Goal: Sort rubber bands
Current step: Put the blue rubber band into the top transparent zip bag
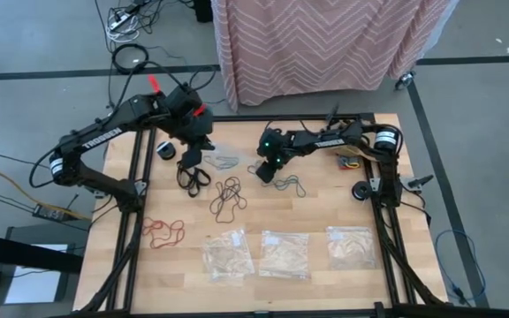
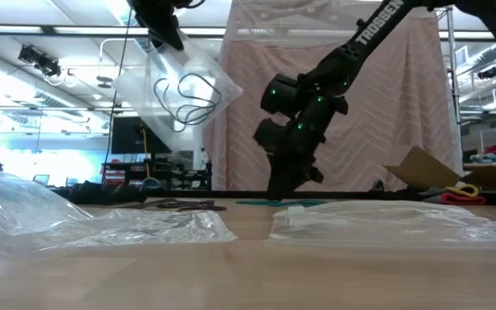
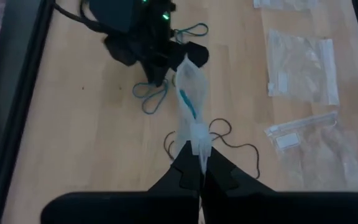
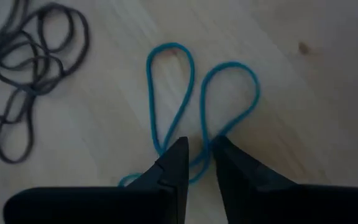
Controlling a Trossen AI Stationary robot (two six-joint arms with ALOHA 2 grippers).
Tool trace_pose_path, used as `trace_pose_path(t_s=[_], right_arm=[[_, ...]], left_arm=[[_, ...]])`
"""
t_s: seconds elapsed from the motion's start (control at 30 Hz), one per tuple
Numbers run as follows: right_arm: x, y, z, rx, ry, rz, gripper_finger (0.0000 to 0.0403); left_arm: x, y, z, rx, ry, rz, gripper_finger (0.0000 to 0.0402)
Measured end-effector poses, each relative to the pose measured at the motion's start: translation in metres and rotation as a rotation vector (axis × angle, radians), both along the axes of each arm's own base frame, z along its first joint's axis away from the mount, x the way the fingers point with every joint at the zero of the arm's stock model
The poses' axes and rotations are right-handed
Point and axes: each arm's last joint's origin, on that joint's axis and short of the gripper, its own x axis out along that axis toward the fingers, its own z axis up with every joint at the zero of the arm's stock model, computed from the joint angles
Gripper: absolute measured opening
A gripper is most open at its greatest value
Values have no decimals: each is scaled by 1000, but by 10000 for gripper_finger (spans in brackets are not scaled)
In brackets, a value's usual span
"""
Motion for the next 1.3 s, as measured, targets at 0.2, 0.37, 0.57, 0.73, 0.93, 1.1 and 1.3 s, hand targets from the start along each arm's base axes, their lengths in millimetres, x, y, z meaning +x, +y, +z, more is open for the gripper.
trace_pose_path(t_s=[0.2, 0.37, 0.57, 0.73, 0.93, 1.1, 1.3], right_arm=[[5, 13, -10, -19, 36, 44, 28], [2, 17, 4, 11, 9, 32, 2], [-18, 22, 80, -67, -142, 44, 0], [-50, 32, 148, -167, -292, 30, 0], [-91, 41, 206, -266, -457, -58, 0], [-115, 48, 234, -313, -561, -90, 0], [-128, 53, 248, -334, -633, -94, 0]], left_arm=[[0, 0, -1, 2, 6, 2, 0], [0, 0, 0, 9, 5, 5, 0], [1, 1, 0, 26, 0, 11, 0], [9, 5, 3, 44, -72, -3, 0], [23, 11, -1, 51, -117, -14, 0], [38, 18, -10, 47, -117, -18, 0], [58, 26, -28, -6, -106, -54, 0]])
